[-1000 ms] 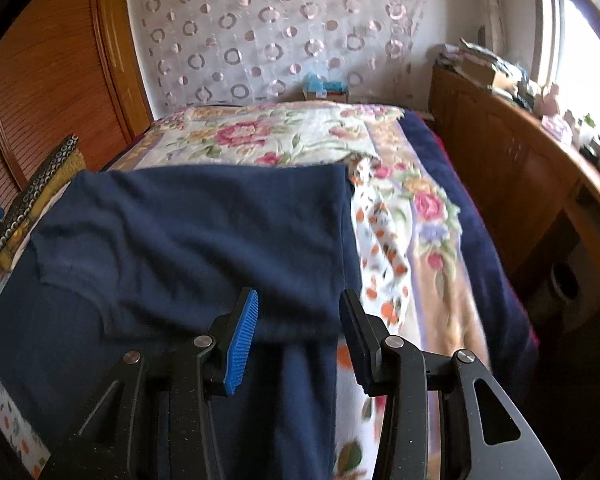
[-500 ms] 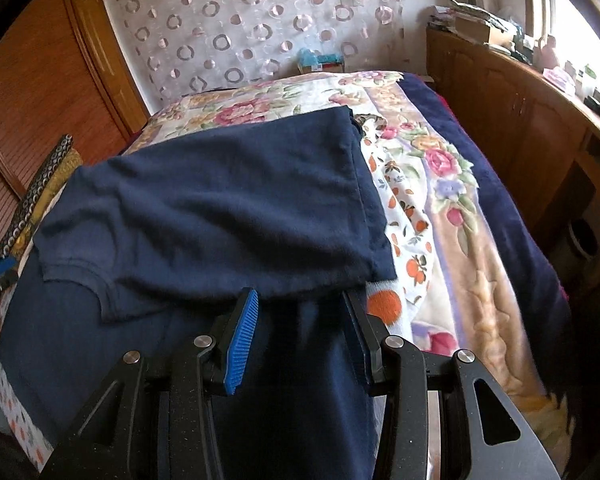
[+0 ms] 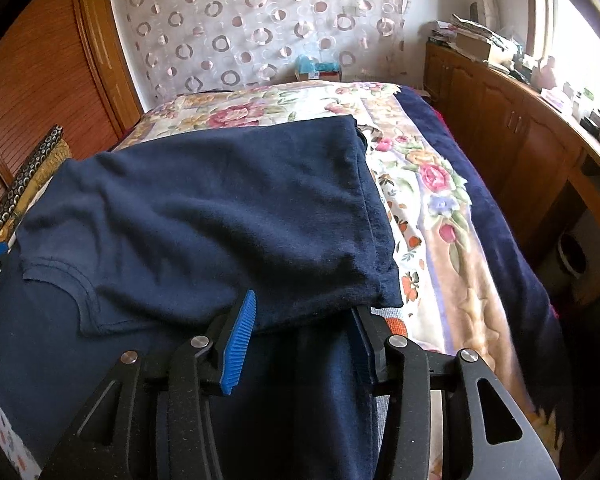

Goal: Fold small clothes

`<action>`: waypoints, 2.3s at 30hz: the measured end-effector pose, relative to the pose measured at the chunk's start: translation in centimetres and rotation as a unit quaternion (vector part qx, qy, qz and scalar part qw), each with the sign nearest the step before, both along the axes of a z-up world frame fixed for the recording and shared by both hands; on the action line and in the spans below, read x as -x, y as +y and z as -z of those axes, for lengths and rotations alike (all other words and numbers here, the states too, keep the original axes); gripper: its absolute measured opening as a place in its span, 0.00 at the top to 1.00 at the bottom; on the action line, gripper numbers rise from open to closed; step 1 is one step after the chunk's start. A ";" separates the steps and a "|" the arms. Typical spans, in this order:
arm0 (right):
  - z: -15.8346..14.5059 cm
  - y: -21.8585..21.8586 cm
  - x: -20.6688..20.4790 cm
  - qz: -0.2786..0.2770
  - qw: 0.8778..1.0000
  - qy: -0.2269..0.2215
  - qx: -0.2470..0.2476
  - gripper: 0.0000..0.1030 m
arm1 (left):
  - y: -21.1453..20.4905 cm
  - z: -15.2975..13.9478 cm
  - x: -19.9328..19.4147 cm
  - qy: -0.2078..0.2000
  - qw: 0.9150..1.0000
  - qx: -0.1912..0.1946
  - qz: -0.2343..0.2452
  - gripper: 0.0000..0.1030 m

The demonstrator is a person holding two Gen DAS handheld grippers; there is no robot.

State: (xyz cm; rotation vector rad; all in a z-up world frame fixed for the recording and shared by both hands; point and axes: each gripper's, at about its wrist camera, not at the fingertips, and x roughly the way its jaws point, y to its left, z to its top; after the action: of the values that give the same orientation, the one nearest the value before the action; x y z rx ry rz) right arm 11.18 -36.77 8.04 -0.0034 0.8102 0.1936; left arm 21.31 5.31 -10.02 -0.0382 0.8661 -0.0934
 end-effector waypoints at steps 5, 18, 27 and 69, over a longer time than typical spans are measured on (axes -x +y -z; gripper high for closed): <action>0.5 1.7 -0.6 0.001 1.000 -0.002 0.013 0.53 | 0.2 0.4 -1.8 0.007 1.000 0.004 -0.021 0.23; 0.6 2.1 -0.7 0.003 1.000 -0.004 0.019 0.53 | 1.0 1.0 -3.9 0.012 0.998 0.004 -0.064 0.50; -0.2 1.5 -1.1 0.007 1.000 -0.019 0.002 0.91 | 1.9 -0.6 -2.4 -0.019 0.999 -0.001 -0.046 0.94; 0.8 -1.5 12.3 -0.058 0.996 -0.063 0.003 0.98 | 1.7 -3.3 15.8 -0.099 0.995 0.007 -0.008 0.92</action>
State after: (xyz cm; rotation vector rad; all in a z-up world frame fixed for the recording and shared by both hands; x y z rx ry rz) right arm -1.13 -38.25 7.27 -0.0678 0.6850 0.2967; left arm 5.51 7.01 -6.69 -0.0481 0.6672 -0.0872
